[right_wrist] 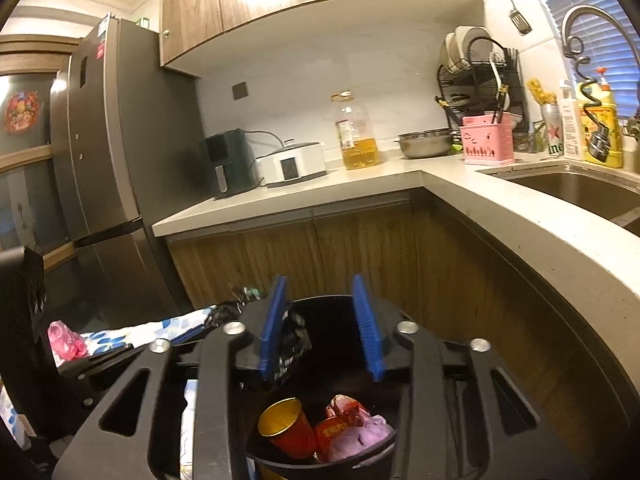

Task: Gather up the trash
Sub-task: 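Carry the black bag and pink glove to the black bin and release both, then move both open tools back over the table toward the remaining trash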

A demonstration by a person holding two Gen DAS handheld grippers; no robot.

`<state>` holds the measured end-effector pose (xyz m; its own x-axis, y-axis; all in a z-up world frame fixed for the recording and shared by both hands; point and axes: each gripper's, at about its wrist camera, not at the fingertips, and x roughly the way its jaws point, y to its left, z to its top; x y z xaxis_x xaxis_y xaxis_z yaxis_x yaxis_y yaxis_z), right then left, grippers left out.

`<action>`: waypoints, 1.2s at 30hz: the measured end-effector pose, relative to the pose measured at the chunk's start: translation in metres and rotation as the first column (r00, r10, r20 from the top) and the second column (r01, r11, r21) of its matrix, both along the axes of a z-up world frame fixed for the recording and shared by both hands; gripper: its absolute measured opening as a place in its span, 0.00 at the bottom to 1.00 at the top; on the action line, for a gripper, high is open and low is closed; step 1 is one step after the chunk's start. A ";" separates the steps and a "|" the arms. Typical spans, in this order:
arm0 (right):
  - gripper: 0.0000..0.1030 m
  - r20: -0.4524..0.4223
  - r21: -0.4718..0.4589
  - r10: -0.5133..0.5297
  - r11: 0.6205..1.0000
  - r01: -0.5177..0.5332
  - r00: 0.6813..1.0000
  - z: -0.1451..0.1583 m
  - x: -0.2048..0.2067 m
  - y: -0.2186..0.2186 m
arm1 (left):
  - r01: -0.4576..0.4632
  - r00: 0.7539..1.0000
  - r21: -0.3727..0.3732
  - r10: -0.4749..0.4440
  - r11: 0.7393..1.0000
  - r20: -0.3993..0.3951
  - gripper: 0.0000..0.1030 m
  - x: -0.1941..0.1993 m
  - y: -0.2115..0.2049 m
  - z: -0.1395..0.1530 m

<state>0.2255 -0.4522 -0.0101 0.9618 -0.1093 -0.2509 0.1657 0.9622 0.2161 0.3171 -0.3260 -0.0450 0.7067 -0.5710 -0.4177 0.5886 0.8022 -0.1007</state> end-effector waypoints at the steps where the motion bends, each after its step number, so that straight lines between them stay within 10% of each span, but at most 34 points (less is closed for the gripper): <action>1: 0.45 0.003 -0.001 -0.004 1.000 0.004 1.000 0.000 -0.001 -0.001 | 0.001 1.000 0.013 -0.001 1.000 0.003 0.05 -0.001 -0.001 -0.002; 6: 0.53 0.014 0.007 -0.016 1.000 0.016 1.000 0.002 -0.009 -0.001 | -0.022 1.000 0.002 0.022 1.000 0.001 0.50 -0.006 0.008 -0.009; 11: 0.64 0.010 0.013 -0.014 1.000 0.014 1.000 -0.001 -0.016 0.006 | -0.089 0.996 -0.004 0.089 0.996 0.012 0.70 -0.018 0.032 -0.012; 25: 0.73 0.016 -0.004 0.062 0.998 -0.062 0.998 -0.004 -0.030 0.065 | -0.359 0.931 -0.046 0.361 0.932 0.049 0.84 -0.065 0.135 -0.015; 36: 0.77 -0.039 -0.013 0.168 0.986 -0.169 0.985 -0.023 -0.015 0.141 | -0.597 0.795 -0.048 0.599 0.800 0.094 0.84 -0.083 0.244 -0.019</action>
